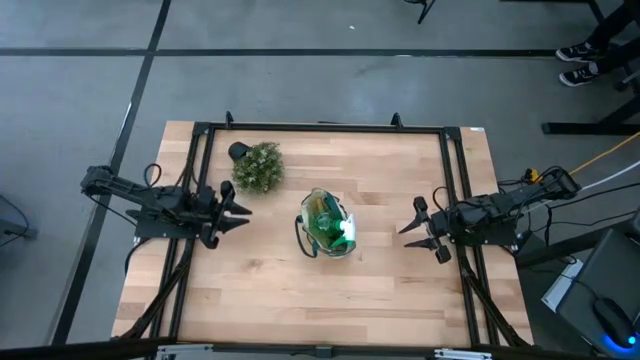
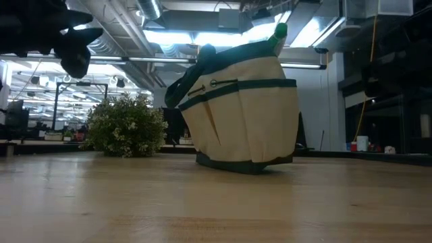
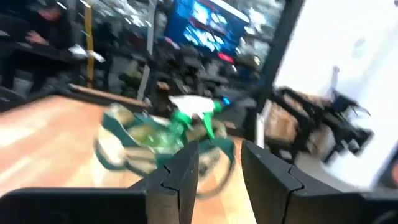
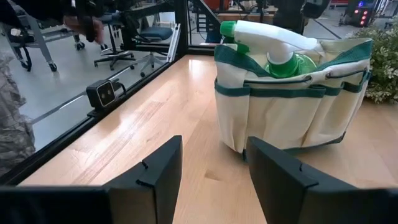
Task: Pick & Place Garden tools in Gardening bag
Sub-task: Return to Home Position
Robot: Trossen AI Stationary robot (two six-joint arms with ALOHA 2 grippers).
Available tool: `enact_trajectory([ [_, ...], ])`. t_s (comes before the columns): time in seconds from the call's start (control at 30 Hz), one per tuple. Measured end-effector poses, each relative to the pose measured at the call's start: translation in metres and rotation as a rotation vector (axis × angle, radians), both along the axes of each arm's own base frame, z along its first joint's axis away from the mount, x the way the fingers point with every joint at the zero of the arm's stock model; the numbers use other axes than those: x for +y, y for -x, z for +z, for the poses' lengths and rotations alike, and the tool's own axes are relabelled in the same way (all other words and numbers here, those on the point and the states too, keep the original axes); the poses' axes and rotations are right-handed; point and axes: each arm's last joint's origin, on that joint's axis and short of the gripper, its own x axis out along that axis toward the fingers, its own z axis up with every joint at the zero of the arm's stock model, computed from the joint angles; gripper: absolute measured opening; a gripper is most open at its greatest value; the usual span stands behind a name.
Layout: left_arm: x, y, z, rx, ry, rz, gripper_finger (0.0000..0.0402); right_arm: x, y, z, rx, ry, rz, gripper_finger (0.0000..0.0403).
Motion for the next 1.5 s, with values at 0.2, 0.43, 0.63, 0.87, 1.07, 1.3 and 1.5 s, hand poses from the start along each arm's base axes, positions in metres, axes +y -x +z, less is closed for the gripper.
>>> enact_trajectory([
  [0.2, -0.0021, -0.0001, -0.0062, 0.059, -0.034, -0.068, 0.0116, 0.0, 0.0, 0.0, 0.001, 0.0, 0.0, 0.0181],
  [0.43, -0.0021, -0.0002, -0.0064, 0.061, -0.035, -0.067, 0.0116, 0.0, 0.0, 0.0, 0.001, -0.002, 0.0, 0.0181],
  [0.63, -0.0021, -0.0002, -0.0064, 0.061, -0.035, -0.067, 0.0116, 0.0, 0.0, 0.0, 0.001, -0.002, 0.001, 0.0181],
  [0.87, -0.0021, -0.0002, -0.0064, 0.061, -0.035, -0.066, 0.0116, 0.0001, 0.0, 0.0, 0.001, -0.003, 0.003, 0.0181],
  [1.07, -0.0021, -0.0002, -0.0064, 0.061, -0.035, -0.066, 0.0116, 0.0001, 0.0, 0.0, 0.001, -0.003, 0.003, 0.0181],
  [1.3, -0.0021, -0.0002, -0.0064, 0.061, -0.035, -0.066, 0.0116, 0.0001, 0.0, 0.0, 0.001, -0.002, 0.003, 0.0181],
  [1.5, -0.0021, -0.0002, -0.0063, 0.061, -0.035, -0.066, 0.0116, 0.0001, 0.0, 0.0, 0.001, -0.002, 0.003, 0.0181],
])
